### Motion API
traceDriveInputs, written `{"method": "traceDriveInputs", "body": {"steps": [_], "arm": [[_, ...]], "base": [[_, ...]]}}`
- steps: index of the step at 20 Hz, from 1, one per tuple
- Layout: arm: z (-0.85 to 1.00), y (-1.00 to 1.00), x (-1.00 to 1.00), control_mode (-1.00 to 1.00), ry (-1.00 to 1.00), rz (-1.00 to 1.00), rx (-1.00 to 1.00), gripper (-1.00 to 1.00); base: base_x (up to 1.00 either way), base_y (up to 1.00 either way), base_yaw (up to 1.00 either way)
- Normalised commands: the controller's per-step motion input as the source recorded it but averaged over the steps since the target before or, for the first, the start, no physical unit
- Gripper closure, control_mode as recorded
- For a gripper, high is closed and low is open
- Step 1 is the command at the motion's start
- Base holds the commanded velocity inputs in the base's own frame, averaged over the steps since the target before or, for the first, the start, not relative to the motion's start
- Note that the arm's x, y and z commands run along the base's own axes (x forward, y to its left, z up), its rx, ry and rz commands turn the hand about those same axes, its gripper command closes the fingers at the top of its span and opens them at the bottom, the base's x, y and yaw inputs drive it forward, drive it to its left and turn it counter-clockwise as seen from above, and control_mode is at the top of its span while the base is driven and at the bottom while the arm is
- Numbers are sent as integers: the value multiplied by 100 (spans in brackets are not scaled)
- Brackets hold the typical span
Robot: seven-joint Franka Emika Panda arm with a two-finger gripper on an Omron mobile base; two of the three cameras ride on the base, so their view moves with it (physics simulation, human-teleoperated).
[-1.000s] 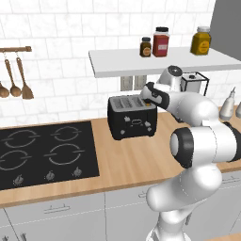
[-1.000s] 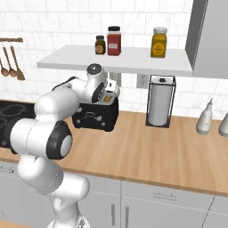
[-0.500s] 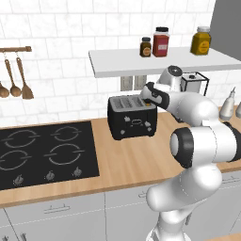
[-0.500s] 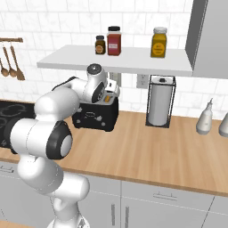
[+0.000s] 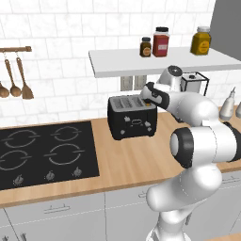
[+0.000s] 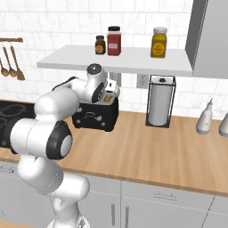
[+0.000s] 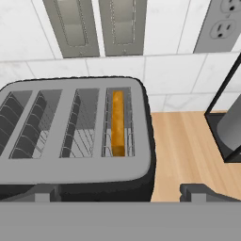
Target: Start the toaster. Once the lever pops up, take the bread to the plate on the dining counter.
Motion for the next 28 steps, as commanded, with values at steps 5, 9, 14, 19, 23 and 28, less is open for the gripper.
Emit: {"method": "traceDriveInputs", "body": {"steps": [5,9,14,19,23,28], "arm": [[0,0,-4,-100,-1,0,0,-100],[0,0,-10,-100,-7,0,0,-100],[0,0,0,-100,-9,0,0,-100],[0,10,0,-100,-1,0,0,-100],[0,16,0,-100,0,0,0,-100],[-5,4,1,-100,0,0,0,-100]], "base": [[0,0,0],[0,0,0],[0,0,0],[0,0,0],[0,0,0],[0,0,0]]}}
